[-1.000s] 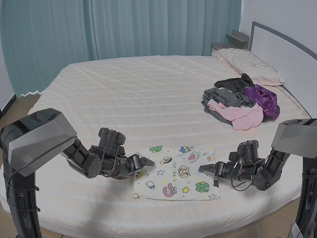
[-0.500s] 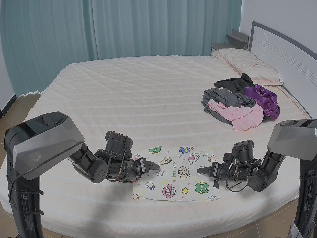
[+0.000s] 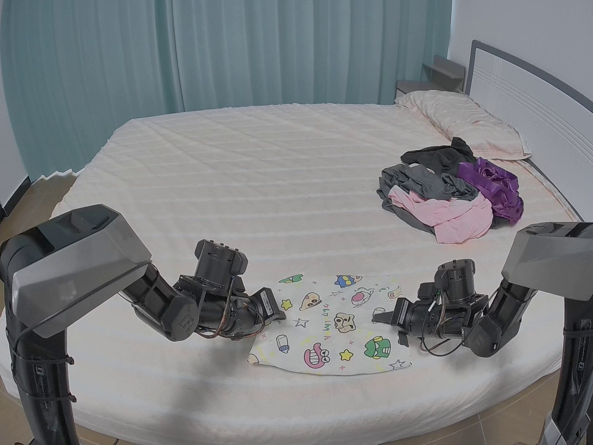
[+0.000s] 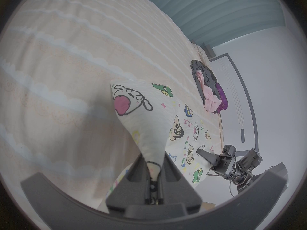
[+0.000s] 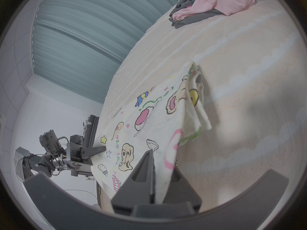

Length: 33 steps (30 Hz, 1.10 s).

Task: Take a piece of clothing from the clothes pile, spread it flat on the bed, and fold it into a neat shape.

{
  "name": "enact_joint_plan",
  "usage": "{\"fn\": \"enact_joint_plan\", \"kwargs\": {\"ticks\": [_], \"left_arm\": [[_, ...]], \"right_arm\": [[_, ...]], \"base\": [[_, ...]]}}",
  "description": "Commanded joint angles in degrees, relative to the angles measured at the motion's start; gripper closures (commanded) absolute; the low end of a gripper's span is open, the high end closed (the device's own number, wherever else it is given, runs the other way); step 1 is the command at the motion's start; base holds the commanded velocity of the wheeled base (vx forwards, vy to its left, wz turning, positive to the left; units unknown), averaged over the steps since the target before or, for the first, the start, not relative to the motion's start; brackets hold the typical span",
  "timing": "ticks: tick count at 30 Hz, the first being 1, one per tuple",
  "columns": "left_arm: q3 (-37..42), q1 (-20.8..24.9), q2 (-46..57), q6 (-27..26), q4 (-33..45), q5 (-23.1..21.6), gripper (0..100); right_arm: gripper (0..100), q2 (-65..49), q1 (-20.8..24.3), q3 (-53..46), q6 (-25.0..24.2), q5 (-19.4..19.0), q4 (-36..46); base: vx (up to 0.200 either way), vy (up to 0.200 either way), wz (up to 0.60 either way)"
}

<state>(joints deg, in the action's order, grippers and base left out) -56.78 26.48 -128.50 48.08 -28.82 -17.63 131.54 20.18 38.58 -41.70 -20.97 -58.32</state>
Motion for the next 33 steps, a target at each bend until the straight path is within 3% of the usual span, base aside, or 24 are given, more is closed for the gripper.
{"fn": "enact_joint_plan", "kwargs": {"ticks": [1,33], "left_arm": [[0.62,0.77,1.67,0.17,0.08,0.05,100],[3.52,2.79,6.33,1.49,-0.10,0.23,100]], "right_arm": [[100,-1.19,0.30,-0.18,-0.31,0.14,-0.04],[100,-3.04,-1.63,-2.90,-0.31,2.77,-5.49]], "base": [[0.000,-0.200,0.00],[0.000,-0.200,0.00]]}}
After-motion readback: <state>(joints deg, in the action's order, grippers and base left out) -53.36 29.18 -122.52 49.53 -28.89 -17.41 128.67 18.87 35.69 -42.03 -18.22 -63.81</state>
